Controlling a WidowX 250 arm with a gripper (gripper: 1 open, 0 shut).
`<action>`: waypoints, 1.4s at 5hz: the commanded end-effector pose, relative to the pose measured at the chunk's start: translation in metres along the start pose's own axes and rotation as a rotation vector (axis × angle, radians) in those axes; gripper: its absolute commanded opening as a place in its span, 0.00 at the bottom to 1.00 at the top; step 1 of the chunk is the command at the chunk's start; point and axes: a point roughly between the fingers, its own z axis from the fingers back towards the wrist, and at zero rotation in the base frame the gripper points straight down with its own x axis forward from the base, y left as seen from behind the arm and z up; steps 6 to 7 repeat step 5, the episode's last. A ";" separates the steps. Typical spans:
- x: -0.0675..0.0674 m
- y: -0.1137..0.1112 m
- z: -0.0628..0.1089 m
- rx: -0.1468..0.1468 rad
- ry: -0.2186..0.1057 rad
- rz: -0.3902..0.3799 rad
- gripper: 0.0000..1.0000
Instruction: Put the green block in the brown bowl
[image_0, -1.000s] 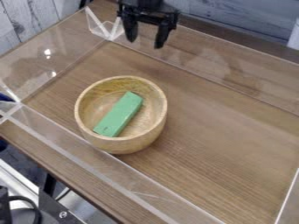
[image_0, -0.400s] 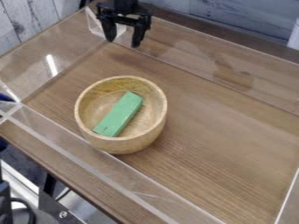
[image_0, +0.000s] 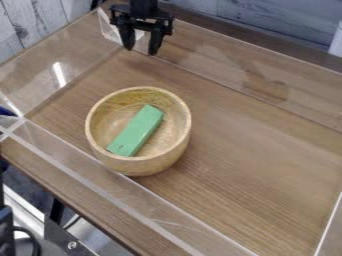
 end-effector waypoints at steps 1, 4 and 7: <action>0.011 0.006 0.020 -0.001 -0.050 0.000 0.00; -0.014 -0.023 0.085 -0.081 -0.117 -0.072 0.00; -0.022 -0.037 0.104 -0.129 -0.091 -0.121 0.00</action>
